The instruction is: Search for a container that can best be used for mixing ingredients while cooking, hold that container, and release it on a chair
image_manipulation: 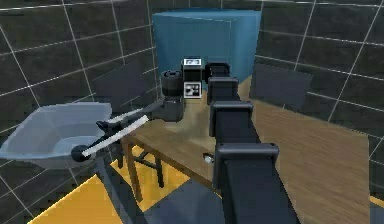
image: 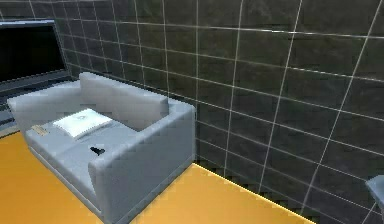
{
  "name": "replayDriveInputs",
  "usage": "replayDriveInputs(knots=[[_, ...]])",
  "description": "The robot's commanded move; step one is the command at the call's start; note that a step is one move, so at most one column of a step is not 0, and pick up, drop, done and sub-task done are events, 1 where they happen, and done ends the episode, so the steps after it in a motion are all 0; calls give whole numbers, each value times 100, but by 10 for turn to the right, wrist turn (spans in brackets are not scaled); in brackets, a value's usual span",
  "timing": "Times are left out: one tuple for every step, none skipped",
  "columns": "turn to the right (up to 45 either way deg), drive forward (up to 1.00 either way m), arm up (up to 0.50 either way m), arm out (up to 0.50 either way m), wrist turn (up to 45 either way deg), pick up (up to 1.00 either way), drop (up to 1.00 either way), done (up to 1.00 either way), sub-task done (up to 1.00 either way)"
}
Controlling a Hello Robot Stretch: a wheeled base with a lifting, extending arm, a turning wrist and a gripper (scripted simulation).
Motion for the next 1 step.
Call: replayDriveInputs(knots=[[0,0,0,0,450,0,0,0,0]])
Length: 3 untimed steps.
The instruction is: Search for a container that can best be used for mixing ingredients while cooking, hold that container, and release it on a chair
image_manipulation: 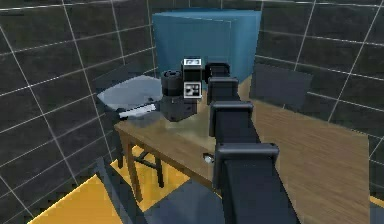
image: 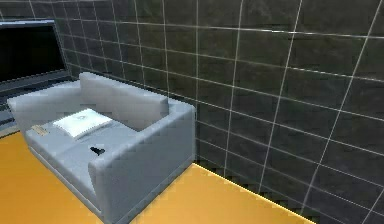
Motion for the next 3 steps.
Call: replayDriveInputs(knots=[[0,0,0,0,390,0,0,0,0],[0,0,-32,0,0,0,0,0,0],[0,0,-50,0,0,0,0,0,0]])
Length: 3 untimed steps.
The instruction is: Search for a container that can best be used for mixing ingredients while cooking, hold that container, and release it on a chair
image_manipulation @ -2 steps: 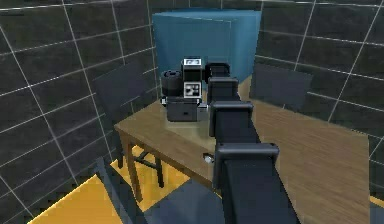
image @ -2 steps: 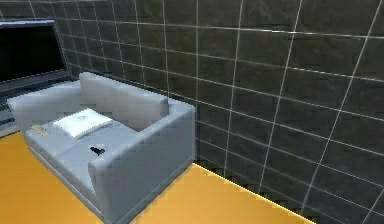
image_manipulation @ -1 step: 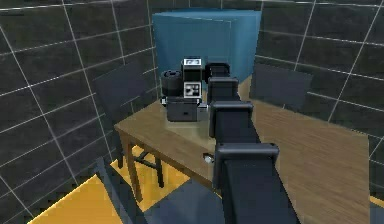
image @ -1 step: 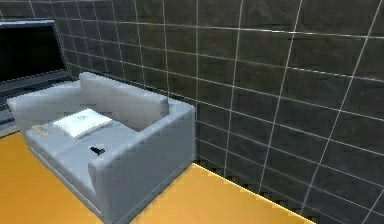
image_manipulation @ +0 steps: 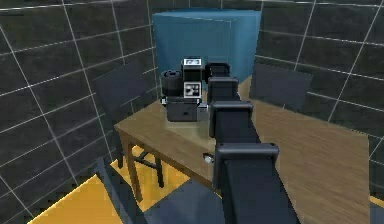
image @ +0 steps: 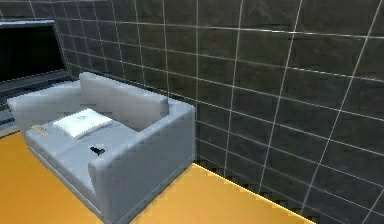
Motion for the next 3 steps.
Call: replayDriveInputs(knots=[[0,0,0,0,0,0,100,0,0],[0,0,0,-10,0,0,0,0,0],[0,0,0,0,0,0,0,100,0]])
